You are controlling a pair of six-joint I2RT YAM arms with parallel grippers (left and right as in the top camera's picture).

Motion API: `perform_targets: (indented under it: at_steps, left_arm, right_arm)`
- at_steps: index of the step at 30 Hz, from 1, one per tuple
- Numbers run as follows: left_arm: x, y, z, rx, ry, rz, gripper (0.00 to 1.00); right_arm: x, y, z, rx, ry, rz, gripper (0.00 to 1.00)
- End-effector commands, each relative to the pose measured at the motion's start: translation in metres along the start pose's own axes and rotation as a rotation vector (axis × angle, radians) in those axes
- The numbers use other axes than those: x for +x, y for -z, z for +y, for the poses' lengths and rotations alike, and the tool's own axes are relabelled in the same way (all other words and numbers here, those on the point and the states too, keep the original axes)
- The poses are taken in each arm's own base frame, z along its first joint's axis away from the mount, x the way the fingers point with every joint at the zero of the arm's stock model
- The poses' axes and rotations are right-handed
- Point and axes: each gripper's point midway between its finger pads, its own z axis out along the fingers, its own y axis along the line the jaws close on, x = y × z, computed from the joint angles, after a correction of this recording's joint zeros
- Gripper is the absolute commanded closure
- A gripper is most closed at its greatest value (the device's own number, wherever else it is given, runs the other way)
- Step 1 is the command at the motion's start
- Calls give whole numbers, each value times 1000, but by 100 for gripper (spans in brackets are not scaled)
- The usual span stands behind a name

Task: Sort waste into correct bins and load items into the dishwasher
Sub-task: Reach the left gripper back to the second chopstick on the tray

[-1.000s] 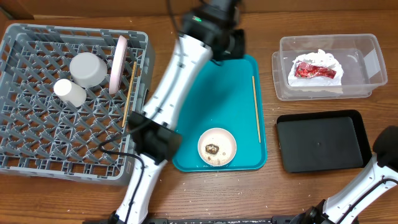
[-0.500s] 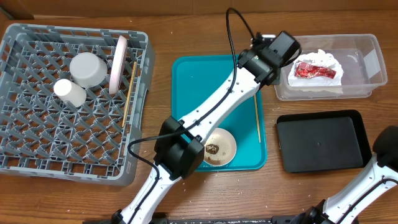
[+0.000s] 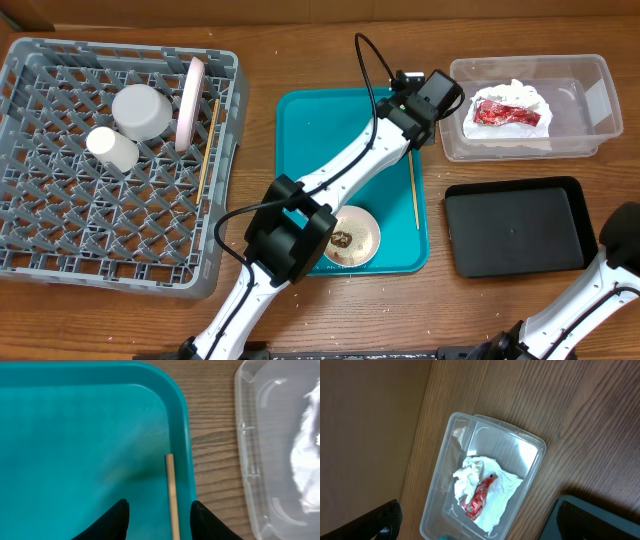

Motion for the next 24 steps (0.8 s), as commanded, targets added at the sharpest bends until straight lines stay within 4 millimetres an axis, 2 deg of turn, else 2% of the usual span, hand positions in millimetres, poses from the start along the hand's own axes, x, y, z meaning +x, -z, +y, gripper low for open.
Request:
perform_targets:
  at_steps: [1,15,24]
  left_arm:
    - [3,0,0,-5,9,-14,58]
    - [32,-26,-1,33,4,20,58]
    - [38,-26,-11,55,-49,11,58]
  right_arm:
    - [-3,11,3,-19,9,-29,0]
    - [-3,11,3,-19,9,-29,0]
    - [-3,11,3,-19,9,-29,0]
